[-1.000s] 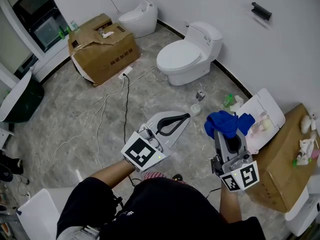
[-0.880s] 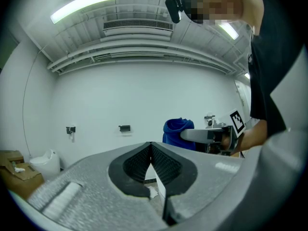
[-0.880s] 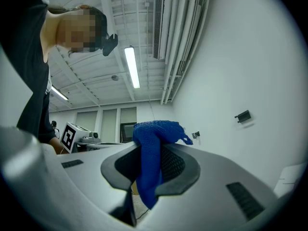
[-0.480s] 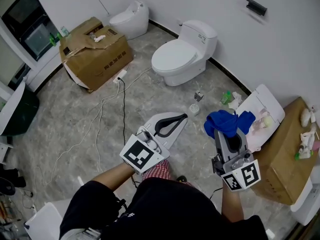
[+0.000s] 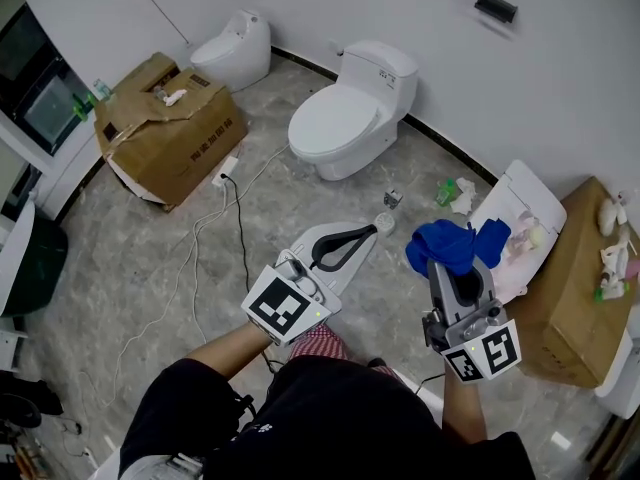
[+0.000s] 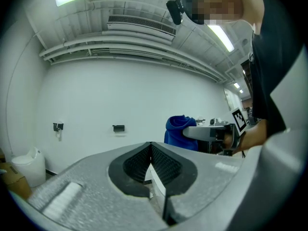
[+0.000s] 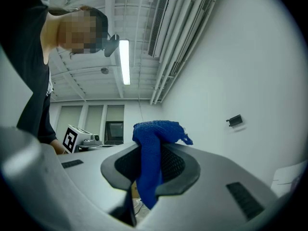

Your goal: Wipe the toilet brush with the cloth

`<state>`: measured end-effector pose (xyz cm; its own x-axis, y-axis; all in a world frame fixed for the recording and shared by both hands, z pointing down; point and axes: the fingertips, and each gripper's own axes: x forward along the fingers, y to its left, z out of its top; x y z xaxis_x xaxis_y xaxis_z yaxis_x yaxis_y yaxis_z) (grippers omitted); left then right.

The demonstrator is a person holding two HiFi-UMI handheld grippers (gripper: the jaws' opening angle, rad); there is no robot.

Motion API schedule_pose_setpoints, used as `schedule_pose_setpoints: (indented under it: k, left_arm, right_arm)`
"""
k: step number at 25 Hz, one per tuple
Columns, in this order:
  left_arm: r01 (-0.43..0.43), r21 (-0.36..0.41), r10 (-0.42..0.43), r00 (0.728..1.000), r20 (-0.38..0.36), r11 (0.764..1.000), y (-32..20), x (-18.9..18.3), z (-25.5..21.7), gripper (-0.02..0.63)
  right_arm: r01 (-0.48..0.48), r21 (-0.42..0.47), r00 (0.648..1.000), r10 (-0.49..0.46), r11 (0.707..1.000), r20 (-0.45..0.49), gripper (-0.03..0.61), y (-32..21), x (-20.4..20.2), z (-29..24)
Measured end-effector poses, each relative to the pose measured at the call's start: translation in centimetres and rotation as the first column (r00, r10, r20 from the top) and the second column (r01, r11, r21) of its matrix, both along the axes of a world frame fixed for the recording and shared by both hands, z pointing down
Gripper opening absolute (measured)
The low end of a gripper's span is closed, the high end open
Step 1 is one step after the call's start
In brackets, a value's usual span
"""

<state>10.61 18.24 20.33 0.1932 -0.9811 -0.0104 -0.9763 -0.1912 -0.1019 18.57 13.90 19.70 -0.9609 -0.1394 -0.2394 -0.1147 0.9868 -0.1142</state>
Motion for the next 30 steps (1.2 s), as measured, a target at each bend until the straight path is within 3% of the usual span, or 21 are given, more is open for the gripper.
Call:
schedule_pose_setpoints:
  k: [7, 11, 15, 30]
  left_arm:
    - [-0.078, 0.005, 0.078, 0.997, 0.009, 0.997, -0.8, -2.2, 0.1, -0.007]
    - [-0.109, 0.016, 0.11, 0.994, -0.023, 0.994, -1.3, -3.4, -0.4, -0.007]
    - [-0.137, 0.008, 0.137, 0.991, 0.0, 0.991, -1.4, -4.7, -0.3, -0.008]
    - [-0.177, 0.001, 0.177, 0.984, -0.024, 0.984, -0.5, -9.6, 0.1, -0.008]
  right_arm:
    - [-0.062, 0.007, 0.998, 0.062, 0.998, -0.007, 0.078, -0.3, -2.4, -0.2]
    - [-0.098, 0.006, 0.995, 0.098, 0.995, -0.004, 0.078, -0.5, -3.6, -0.3]
    - [-0.121, 0.003, 0.993, 0.121, 0.993, -0.002, 0.078, -0.4, -5.0, -0.3]
    - [-0.169, 0.004, 0.986, 0.169, 0.986, -0.016, 0.078, 0.8, -9.8, -0.3]
